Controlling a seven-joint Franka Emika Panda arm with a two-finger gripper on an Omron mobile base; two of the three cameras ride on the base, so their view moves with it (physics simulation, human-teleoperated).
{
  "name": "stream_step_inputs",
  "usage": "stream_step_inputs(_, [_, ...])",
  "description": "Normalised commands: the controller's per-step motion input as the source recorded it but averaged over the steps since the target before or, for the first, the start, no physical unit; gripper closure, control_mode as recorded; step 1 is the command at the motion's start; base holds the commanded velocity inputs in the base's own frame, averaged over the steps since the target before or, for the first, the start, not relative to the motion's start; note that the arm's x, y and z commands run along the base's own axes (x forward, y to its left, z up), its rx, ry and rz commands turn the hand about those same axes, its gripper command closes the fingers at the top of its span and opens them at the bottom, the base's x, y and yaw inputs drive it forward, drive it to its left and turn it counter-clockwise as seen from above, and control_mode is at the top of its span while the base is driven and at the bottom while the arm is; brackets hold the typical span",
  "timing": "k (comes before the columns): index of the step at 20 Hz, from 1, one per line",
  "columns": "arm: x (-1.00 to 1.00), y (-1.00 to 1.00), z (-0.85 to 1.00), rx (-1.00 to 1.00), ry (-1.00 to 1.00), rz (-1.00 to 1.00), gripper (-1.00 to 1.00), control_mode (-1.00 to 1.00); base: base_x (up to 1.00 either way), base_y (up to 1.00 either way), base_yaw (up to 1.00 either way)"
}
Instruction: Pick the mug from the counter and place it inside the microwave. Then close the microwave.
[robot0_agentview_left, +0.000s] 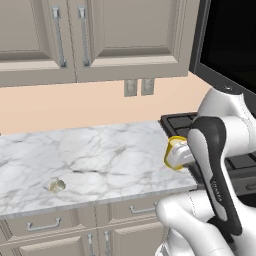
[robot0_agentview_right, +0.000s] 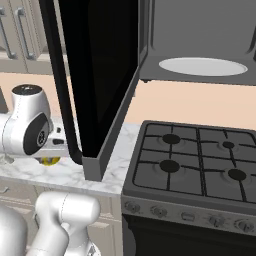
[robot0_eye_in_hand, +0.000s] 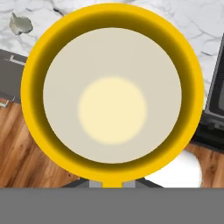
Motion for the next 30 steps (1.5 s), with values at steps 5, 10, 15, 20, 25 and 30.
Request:
stream_step_inputs(5, [-0.22,-0.11,0.24,0.0,-0.03,0.0,1.0,-1.0,0.0,0.0,0.0])
stream_step_inputs(10, [0.0,-0.17,0.03,-0.01,-0.08,0.0,1.0,-1.0,0.0,0.0,0.0])
stream_step_inputs(15, [-0.01,-0.1,0.21,0.0,-0.1,0.0,1.0,-1.0,0.0,0.0,0.0])
stream_step_inputs(20, [-0.07,-0.01,0.22,0.0,-0.07,0.0,1.0,-1.0,0.0,0.0,0.0])
stream_step_inputs(25, [-0.18,0.0,0.21,0.0,-0.02,0.0,1.0,-1.0,0.0,0.0,0.0])
stream_step_inputs(30, [-0.1,0.0,0.0,0.0,0.0,0.0,1.0,-1.0,0.0,0.0,0.0])
